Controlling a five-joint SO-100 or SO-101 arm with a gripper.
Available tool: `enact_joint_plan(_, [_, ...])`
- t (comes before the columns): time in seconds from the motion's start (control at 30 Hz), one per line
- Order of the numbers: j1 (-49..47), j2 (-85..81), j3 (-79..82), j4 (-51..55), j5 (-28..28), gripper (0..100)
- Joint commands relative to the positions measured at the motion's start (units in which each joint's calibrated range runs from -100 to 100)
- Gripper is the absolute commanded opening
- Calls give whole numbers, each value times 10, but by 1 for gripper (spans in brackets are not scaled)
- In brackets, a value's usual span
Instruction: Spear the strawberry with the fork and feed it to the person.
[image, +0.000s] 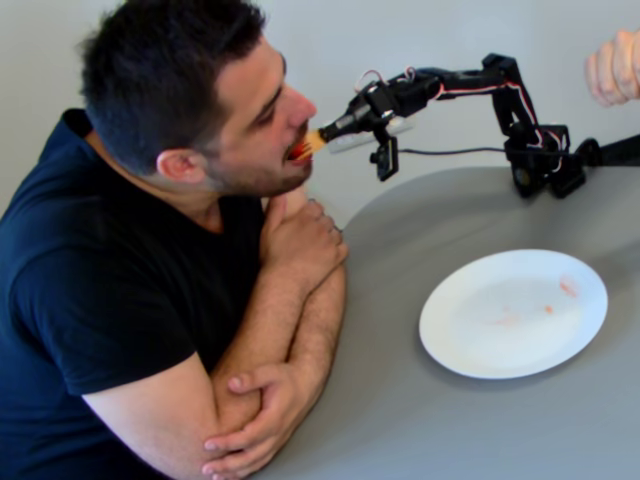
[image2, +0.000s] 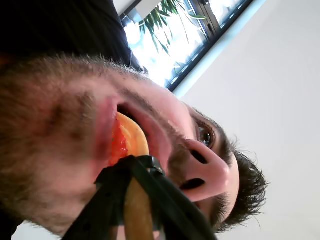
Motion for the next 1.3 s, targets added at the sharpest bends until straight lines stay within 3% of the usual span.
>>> enact_joint_plan(0.0, [6, -8, -24, -10, -2, 1])
enact_joint_plan(0.53, [0, -11, -24, 9, -32, 1])
enact_joint_plan(0.6, [-19, -39, -32, 86, -66, 1])
enact_joint_plan(0.73, [-135, -163, -22, 368, -189, 1])
enact_joint_plan(0.87, [-188, -205, -23, 611, -327, 1])
enact_joint_plan(0.9, [-195, -219, -23, 648, -340, 1])
enact_joint_plan(1.1, [-257, -325, 12, 750, -358, 1])
enact_joint_plan(1.23, [-257, -393, 214, 677, -355, 1])
enact_joint_plan(1.27, [-257, -460, 320, 617, -352, 1])
